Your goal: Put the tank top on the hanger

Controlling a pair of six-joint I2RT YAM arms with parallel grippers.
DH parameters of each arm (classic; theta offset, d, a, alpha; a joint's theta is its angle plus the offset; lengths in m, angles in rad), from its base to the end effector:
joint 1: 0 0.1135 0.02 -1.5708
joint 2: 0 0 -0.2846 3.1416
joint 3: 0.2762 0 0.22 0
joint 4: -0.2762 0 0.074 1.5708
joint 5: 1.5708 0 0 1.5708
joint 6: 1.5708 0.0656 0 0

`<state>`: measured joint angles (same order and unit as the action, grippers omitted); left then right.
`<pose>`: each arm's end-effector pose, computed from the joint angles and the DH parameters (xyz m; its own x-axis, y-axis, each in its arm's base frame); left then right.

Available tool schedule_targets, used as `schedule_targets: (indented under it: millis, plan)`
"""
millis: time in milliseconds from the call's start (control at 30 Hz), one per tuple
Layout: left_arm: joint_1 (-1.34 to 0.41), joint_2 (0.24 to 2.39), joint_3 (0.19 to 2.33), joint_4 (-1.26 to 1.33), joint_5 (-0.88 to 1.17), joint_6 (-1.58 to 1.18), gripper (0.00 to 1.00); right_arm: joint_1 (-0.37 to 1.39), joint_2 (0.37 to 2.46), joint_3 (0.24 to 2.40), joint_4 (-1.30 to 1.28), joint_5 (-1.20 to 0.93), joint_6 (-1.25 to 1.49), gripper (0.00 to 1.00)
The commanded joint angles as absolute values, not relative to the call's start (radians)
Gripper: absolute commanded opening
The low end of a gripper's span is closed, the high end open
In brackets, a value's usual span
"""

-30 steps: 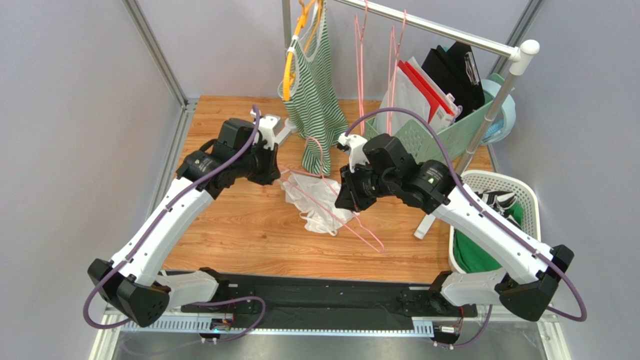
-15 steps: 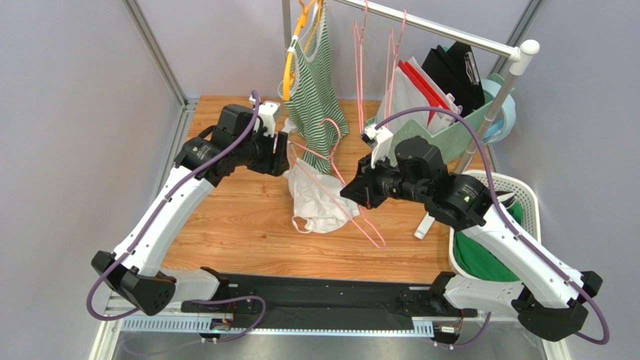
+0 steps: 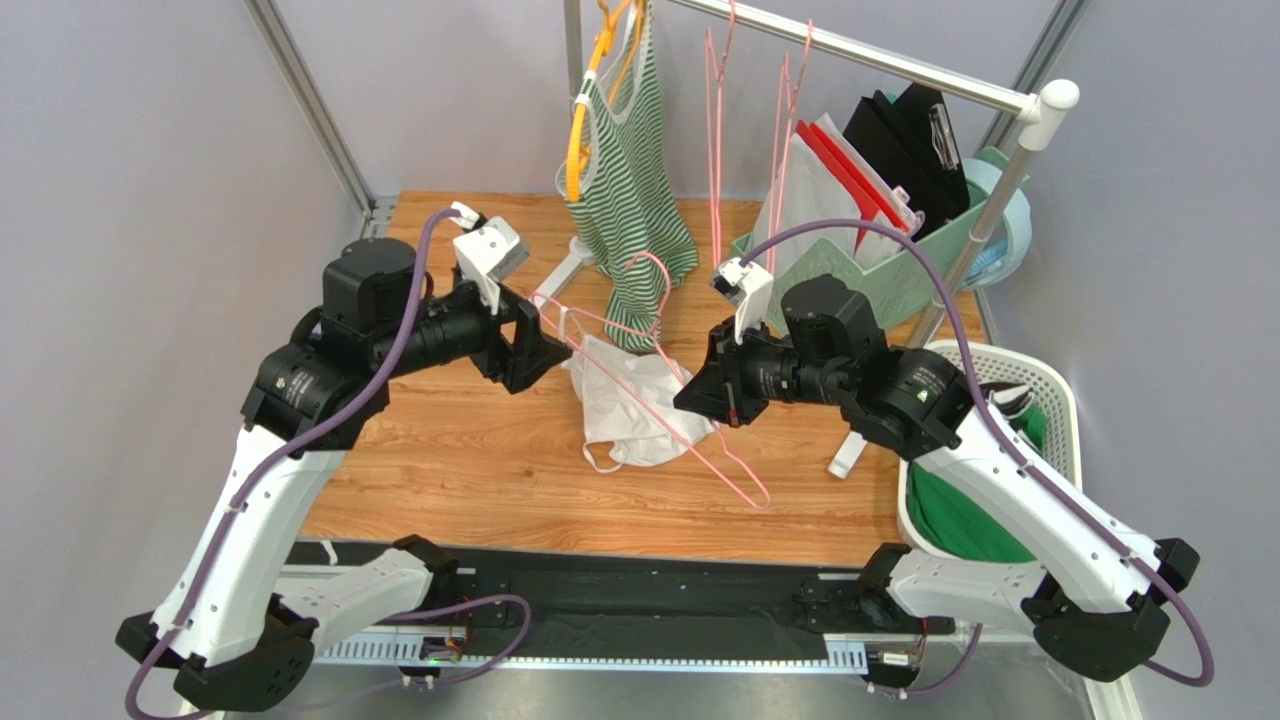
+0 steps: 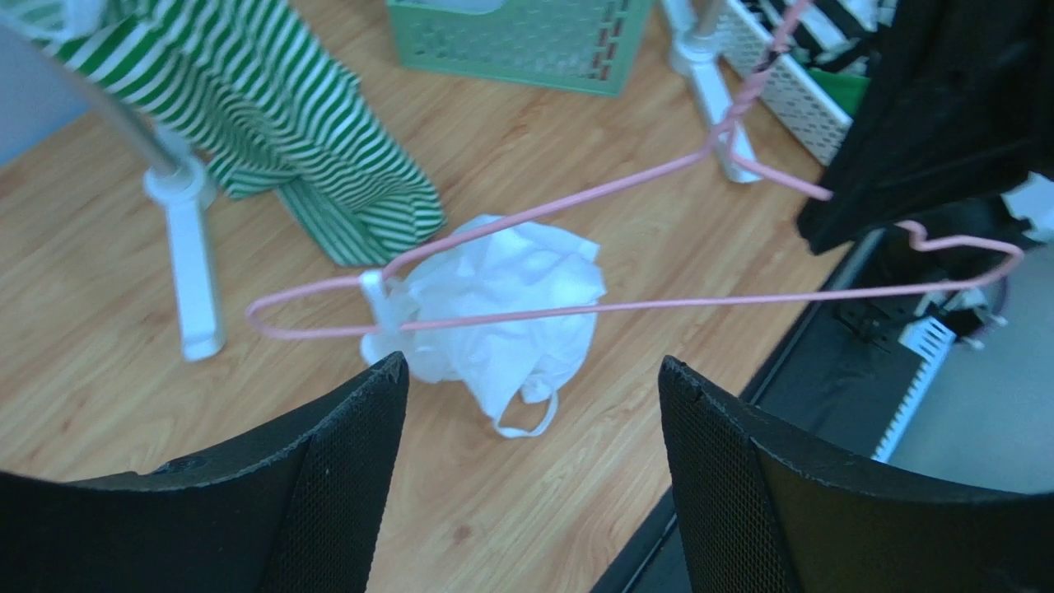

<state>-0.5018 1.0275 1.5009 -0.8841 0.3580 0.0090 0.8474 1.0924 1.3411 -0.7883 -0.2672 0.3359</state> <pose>0.1275 -0.0962 0.4529 -0.3434 0.1980 -0.9181 0.7353 0.6648 -0.1316 0.1175 0.1592 0.4059 -0.6088 -0.2091 -0.7653 -0.7120 0.5694 0.4109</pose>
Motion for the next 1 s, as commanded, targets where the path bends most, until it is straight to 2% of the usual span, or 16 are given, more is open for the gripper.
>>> schedule_targets:
  millis: [0,233,533,800,900,967]
  plan:
    - [-0.502,1.08,1.499,-0.841,0.633,0.094,0.79,0.841,1.106,1.399,-0.764,-0.373,0.318,0.0]
    - [-0.5,1.111,1.496,-0.805,0.742,0.101,0.8,0.827,1.138,1.459,-0.822,-0.494,0.298,0.0]
    - [-0.502,1.081,1.425,-0.742,0.736,0.072,0.81,0.811,1.164,1.474,-0.842,-0.583,0.29,0.0]
    - [-0.5,1.078,1.37,-0.721,0.776,0.04,0.75,0.807,1.18,1.494,-0.813,-0.646,0.307,0.0]
    - [-0.502,1.077,1.355,-0.709,0.811,0.023,0.7,0.804,1.181,1.491,-0.808,-0.655,0.307,0.0]
    - [-0.5,1.074,1.344,-0.701,0.839,0.014,0.58,0.799,1.18,1.488,-0.805,-0.653,0.307,0.0]
